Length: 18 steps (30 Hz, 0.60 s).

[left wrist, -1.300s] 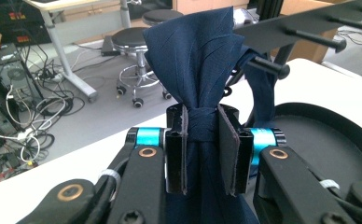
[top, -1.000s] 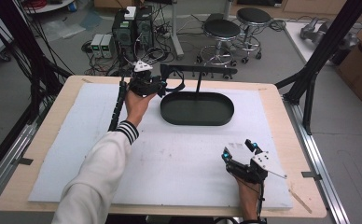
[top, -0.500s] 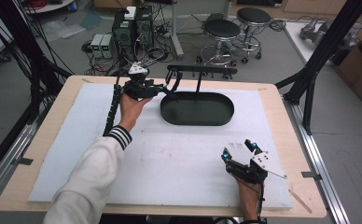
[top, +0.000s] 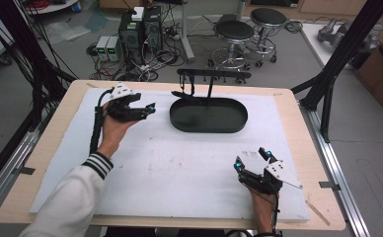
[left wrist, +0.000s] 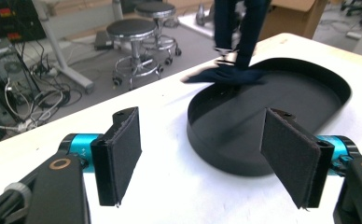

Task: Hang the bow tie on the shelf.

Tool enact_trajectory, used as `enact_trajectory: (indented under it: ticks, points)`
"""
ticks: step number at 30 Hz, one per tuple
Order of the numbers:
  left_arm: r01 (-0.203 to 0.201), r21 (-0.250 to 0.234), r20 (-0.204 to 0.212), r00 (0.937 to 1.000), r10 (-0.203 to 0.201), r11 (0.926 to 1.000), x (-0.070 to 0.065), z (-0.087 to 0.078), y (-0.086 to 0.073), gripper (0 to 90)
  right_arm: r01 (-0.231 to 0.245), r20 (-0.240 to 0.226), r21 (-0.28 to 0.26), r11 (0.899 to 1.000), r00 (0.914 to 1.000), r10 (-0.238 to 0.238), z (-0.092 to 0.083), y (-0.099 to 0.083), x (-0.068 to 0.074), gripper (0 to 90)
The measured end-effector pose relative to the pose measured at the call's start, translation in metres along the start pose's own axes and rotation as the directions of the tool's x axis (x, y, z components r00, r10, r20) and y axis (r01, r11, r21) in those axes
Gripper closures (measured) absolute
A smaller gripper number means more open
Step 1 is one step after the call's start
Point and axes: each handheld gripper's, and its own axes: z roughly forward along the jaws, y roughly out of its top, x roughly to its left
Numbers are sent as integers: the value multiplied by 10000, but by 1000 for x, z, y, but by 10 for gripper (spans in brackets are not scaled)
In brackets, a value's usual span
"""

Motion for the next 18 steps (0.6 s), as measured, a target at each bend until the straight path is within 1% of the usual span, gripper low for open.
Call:
enact_trajectory:
  ticks: [2,3,4,5,8,10,14,15,17,18]
  points:
    - [12,-322,-87,10000,-15,9995,1,-14,-10,293,-41,-4,50,10000,10000,41,0,0,0,103]
    - [125,-596,-87,9999,-130,9981,2,-25,-18,293,-3,14,32,10000,10000,3,0,0,0,103]
    - [267,-766,-64,9996,-273,9967,2,-33,-24,294,-69,7,68,10000,10000,69,0,0,1,103]
    - [366,-913,-15,9993,-369,9951,3,-41,-30,294,-30,25,63,10000,10000,29,0,0,1,103]
    - [522,-1267,53,9986,-519,9906,5,-63,-49,294,118,51,-16,9999,9999,-118,0,0,2,103]
    - [554,-1448,40,9985,-554,9879,6,-77,-62,293,170,63,-57,9998,9998,-170,-1,0,2,103]
    - [888,-1866,162,9960,-873,9784,7,-100,-89,290,146,88,-70,9999,9999,-146,-1,-1,2,103]
    - [960,-1991,175,9954,-944,9753,7,-107,-98,290,143,92,-73,9999,9999,-143,-1,-1,2,103]
    - [844,-2307,-10,9962,-870,9694,6,-116,-114,293,207,91,-96,9997,9997,-206,-1,-1,2,103]
    - [776,-2387,-82,9966,-819,9680,6,-120,-120,296,202,84,-95,9998,9998,-201,-1,-1,2,103]
